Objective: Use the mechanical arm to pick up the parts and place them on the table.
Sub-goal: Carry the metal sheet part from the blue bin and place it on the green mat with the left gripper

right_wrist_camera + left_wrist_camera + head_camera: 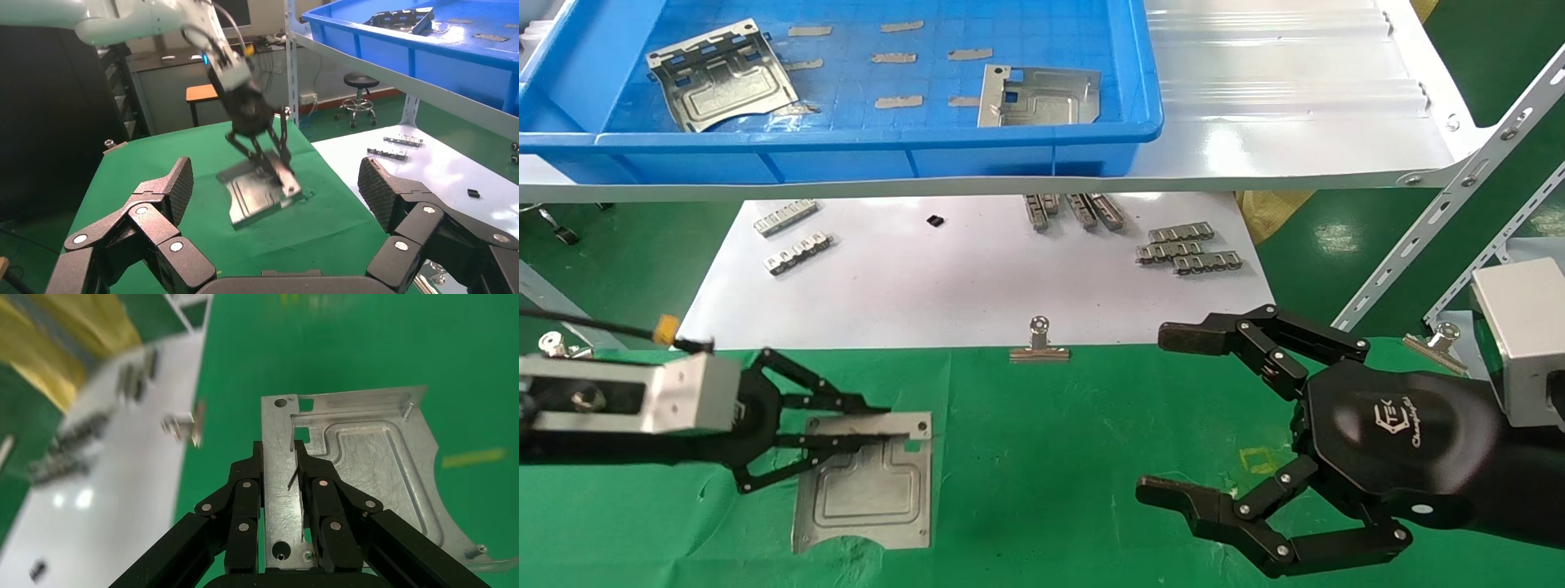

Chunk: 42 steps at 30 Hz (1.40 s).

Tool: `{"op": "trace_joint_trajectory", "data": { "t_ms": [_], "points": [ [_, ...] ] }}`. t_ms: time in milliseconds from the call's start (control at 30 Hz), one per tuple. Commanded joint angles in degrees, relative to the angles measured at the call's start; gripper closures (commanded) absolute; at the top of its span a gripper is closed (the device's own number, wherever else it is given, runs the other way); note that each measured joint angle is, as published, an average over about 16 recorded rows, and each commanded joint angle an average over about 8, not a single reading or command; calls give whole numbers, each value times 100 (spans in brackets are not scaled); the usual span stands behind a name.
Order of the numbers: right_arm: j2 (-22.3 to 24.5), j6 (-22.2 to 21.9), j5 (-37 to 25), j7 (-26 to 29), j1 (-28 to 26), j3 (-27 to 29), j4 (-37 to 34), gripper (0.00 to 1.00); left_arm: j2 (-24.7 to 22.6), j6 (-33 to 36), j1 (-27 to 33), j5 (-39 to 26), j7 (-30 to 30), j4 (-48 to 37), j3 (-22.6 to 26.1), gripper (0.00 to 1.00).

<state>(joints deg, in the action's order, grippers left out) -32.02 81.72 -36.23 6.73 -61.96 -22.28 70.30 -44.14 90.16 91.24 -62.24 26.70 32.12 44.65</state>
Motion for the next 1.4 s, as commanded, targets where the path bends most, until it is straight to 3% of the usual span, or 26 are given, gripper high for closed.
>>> {"op": "trace_joint_trajectory", "data": {
  "t_ms": [33, 367, 600, 633, 667, 1067, 1400],
  "points": [
    [0, 0, 0, 0, 0, 0, 0, 0, -62, -21, -98, -164, 386, -281, 126, 100],
    [0, 0, 0, 0, 0, 0, 0, 0, -194, 15, 181, -494, 1348, -1341, 440, 98],
    [0, 0, 0, 0, 0, 0, 0, 0, -277, -8, 379, -710, 1679, -1744, 671, 14],
    [0, 0, 0, 0, 0, 0, 0, 0, -296, -16, 400, -718, 1721, -1803, 686, 3],
    [0, 0, 0, 0, 0, 0, 0, 0, -315, -23, 418, -721, 1763, -1864, 696, 0],
    [0, 0, 0, 0, 0, 0, 0, 0, -531, -10, 574, -554, 1996, -2440, 653, 0],
    [0, 0, 0, 0, 0, 0, 0, 0, -395, 122, 516, -111, 1195, -2468, 540, 0]
  ]
}}
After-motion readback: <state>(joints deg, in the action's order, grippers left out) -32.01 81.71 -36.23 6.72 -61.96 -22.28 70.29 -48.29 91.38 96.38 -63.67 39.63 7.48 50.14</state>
